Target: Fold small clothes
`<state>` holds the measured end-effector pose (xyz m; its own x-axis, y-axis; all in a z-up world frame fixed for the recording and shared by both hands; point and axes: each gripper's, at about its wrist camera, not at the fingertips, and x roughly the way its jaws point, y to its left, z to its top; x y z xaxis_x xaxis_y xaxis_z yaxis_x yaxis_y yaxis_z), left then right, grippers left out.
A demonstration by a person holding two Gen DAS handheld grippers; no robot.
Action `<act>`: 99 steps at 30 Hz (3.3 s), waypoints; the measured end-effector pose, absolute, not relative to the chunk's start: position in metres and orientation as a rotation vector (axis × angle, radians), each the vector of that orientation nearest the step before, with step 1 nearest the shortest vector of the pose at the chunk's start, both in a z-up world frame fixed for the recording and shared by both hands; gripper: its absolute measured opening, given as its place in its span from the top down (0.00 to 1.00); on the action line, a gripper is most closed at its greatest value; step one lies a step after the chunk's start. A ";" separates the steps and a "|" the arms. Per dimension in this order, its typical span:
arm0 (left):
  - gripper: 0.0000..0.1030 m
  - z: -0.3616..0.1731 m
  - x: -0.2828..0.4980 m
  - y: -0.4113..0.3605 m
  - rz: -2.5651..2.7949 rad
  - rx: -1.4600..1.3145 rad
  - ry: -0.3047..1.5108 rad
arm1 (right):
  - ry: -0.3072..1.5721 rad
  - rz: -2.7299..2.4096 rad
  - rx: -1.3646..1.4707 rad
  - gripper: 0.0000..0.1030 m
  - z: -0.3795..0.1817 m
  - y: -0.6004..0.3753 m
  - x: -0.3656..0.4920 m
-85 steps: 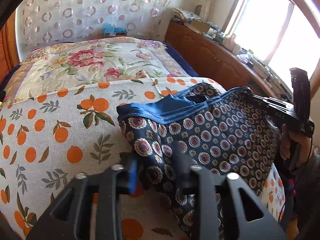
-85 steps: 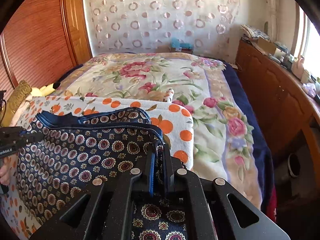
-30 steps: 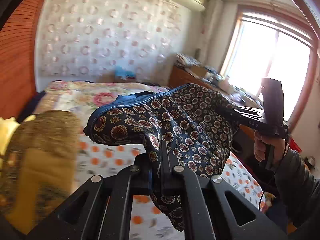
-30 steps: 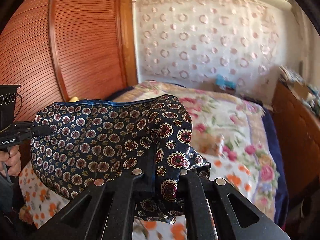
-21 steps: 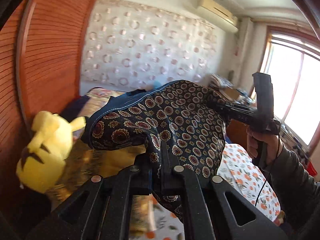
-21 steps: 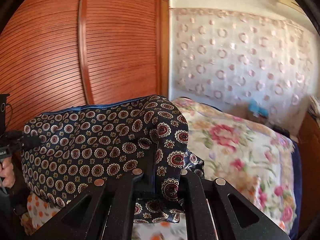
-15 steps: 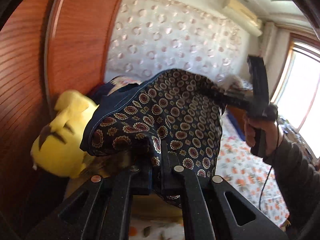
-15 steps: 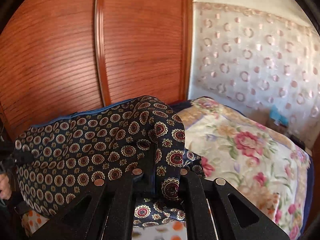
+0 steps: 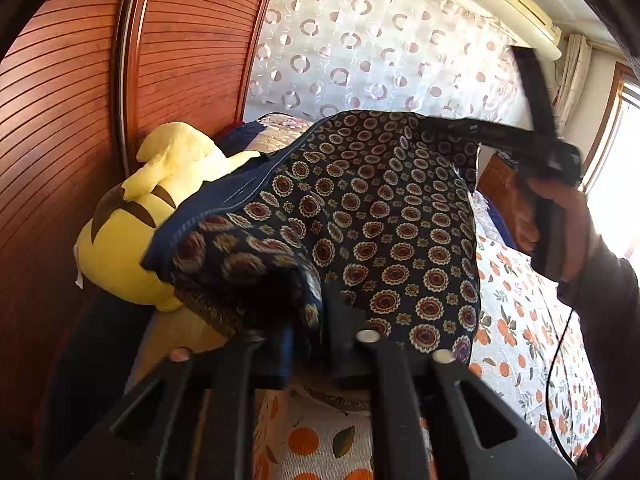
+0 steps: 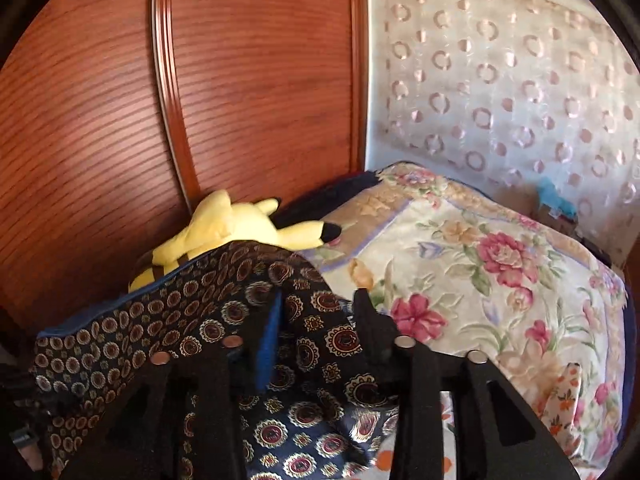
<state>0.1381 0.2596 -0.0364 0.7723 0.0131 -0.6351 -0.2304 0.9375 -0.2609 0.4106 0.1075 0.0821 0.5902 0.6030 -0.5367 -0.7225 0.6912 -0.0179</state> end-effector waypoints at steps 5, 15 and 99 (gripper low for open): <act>0.57 -0.033 0.129 0.256 0.128 -0.317 0.662 | 0.445 0.828 -0.221 0.55 0.071 0.087 0.359; 0.22 -0.009 0.108 0.228 0.147 -0.185 0.618 | 0.529 0.796 -0.203 0.55 0.046 0.036 0.335; 0.22 0.066 0.056 -0.006 -0.056 -0.020 0.472 | 0.314 0.272 0.031 0.35 0.073 -0.255 -0.023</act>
<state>0.0558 -0.0061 0.0658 0.8894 -0.0587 -0.4534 0.0493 0.9983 -0.0326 -0.0235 -0.2550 0.0729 0.9151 0.2687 -0.3006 -0.2592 0.9631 0.0720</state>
